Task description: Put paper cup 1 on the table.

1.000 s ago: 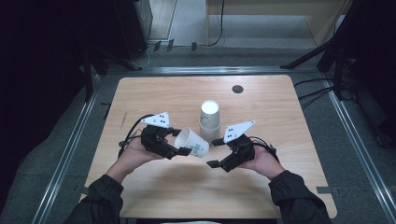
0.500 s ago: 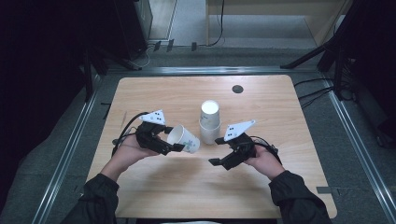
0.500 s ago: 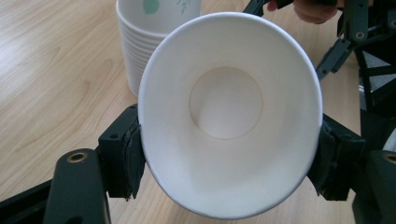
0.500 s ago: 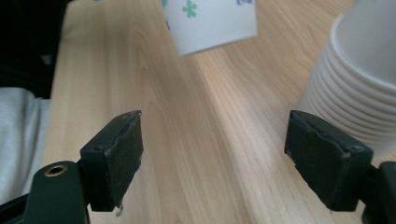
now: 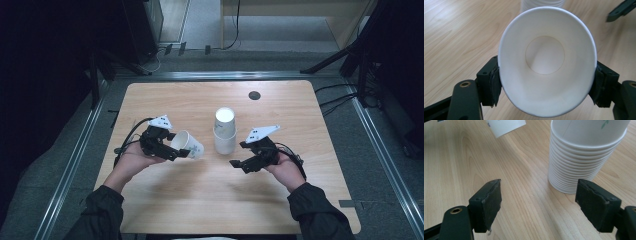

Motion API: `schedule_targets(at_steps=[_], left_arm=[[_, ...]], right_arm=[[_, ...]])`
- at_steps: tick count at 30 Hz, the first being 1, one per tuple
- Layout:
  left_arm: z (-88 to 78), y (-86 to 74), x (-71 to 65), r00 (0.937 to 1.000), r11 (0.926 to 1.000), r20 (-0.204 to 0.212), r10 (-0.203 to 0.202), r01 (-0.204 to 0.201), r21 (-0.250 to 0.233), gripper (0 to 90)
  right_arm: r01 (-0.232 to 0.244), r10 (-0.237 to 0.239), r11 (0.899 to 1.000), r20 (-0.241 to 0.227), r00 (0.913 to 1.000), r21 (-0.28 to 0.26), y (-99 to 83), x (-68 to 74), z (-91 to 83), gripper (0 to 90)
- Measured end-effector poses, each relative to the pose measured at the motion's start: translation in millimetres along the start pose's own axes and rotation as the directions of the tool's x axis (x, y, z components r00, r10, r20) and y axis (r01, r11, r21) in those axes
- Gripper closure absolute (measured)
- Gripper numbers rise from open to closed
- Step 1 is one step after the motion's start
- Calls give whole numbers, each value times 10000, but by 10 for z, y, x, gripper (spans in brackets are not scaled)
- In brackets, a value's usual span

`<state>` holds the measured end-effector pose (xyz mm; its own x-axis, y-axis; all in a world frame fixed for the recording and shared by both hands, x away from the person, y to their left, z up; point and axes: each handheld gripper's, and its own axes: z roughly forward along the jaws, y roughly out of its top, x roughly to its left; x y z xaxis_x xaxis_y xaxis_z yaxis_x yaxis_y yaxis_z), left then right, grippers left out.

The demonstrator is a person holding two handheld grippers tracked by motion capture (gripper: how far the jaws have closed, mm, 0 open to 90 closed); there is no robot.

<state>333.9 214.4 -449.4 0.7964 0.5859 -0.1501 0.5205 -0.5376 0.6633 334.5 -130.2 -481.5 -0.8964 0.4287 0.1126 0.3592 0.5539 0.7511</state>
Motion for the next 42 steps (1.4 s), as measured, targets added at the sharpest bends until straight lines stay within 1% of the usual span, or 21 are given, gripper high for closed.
schedule_targets(at_steps=[3,4,5,6,11,13,16,17,22,23,26,28,29,30,31,32,33,36,37,39,42], left_arm=[[-20,-37,56,9996,9998,-200,-183,184,66,254],[-45,-67,106,9984,9996,-516,-226,235,178,254],[-45,-67,106,9984,9996,-516,-226,235,178,254],[-73,-90,154,9963,9992,-808,-290,310,239,254],[-132,-133,249,9926,9975,-1040,-630,659,250,254],[-160,-163,288,9915,9972,-1143,-615,660,360,251],[-224,-193,336,9881,9961,-1385,-674,746,478,251],[-246,-203,349,9848,9957,-1603,-665,758,530,251],[-306,-257,442,9784,9910,-1851,-915,1077,794,251],[-311,-270,464,9758,9890,-1959,-971,1167,909,251],[-316,-313,530,9615,9808,-2515,-1104,1463,1289,249],[-322,-337,567,9558,9770,-2667,-1237,1644,1358,248],[-323,-349,585,9512,9750,-2807,-1284,1729,1399,248],[-328,-369,618,9435,9708,-3032,-1339,1864,1512,246],[-328,-369,618,9435,9708,-3032,-1339,1864,1512,246],[-319,-389,641,9332,9655,-3309,-1398,2026,1634,245],[-314,-399,655,9295,9617,-3387,-1458,2135,1718,245],[-301,-424,688,9232,9533,-3508,-1568,2343,1905,242],[-301,-424,688,9232,9533,-3508,-1568,2343,1905,241],[-290,-438,717,9162,9449,-3624,-1711,2567,2030,240],[-289,-439,723,9124,9435,-3724,-1697,2596,2062,234]], right_arm=[[3,-3,10000,-13,10000,-28,1,1,-1,214],[2,-2,10000,-17,10000,25,-1,4,3,214],[14,-14,10000,-12,10000,43,-2,2,4,213],[-1,1,10000,-4,10000,47,-2,2,8,213],[-11,11,10000,-33,10000,55,-5,0,11,213],[-29,29,9999,-38,10000,98,-9,-3,11,213],[-11,12,10000,-96,10000,65,-10,-3,9,214],[22,-22,10000,-174,9998,15,-9,-3,7,213],[123,-123,9999,-229,9997,3,-10,-2,9,214],[123,-123,9999,-229,9997,3,-10,-2,9,214],[167,-166,9998,-215,9996,58,-13,2,18,214],[155,-154,9999,-240,9996,65,-13,2,21,214],[164,-163,9998,-247,9996,56,-13,2,21,214],[152,-151,9999,-248,9996,60,-13,2,21,214],[152,-151,9999,-248,9996,60,-13,2,21,214],[134,-133,9999,-232,9996,76,-14,2,20,214],[123,-121,9999,-234,9997,80,-14,1,21,214],[154,-152,9998,-236,9996,81,-15,1,24,214],[155,-152,9998,-241,9996,105,-15,3,25,214],[156,-154,9998,-244,9996,105,-15,3,27,214],[160,-158,9998,-245,9996,95,-14,3,26,214]])
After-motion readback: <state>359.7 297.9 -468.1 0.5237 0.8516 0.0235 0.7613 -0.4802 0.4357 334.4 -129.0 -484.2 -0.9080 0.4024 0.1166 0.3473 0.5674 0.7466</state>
